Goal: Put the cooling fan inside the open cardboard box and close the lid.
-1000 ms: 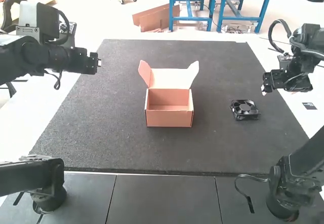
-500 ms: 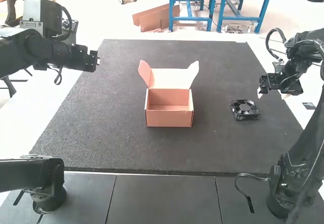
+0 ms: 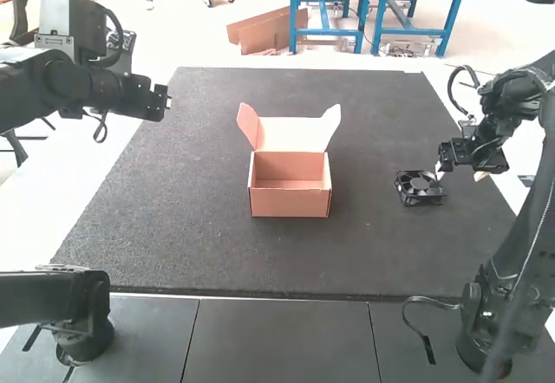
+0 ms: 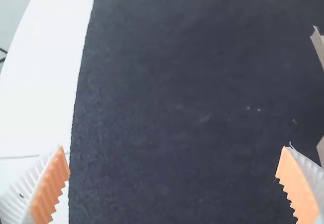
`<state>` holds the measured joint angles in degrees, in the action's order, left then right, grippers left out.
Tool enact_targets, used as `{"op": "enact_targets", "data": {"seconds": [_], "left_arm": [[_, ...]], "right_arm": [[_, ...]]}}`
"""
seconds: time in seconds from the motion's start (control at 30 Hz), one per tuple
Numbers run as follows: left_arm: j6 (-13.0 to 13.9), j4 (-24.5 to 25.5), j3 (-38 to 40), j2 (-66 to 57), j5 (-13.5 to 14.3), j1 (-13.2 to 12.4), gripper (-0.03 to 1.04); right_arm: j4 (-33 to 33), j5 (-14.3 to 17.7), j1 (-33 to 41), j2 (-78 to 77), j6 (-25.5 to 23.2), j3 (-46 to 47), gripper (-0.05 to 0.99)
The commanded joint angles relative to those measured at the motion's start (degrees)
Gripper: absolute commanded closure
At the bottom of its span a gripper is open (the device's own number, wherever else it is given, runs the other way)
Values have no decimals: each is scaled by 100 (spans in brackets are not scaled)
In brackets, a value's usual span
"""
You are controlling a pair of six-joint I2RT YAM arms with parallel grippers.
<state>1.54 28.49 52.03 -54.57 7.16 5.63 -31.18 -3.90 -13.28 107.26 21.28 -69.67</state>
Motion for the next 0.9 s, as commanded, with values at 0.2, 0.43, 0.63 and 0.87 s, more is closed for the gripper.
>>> {"op": "enact_targets", "data": {"seconds": [0.2,0.43,0.63,0.87], "left_arm": [[268,-124,255,-37,40,-44,4],[303,-89,255,-37,40,-44,4],[321,-63,255,-28,40,-44,4],[329,-10,369,-28,40,-44,4]], "right_arm": [[-2,-41,132,269,17,-187,6],[15,-32,132,436,17,-214,6],[-20,-49,132,541,17,-161,12],[-213,-313,71,717,-10,-73,76]]}}
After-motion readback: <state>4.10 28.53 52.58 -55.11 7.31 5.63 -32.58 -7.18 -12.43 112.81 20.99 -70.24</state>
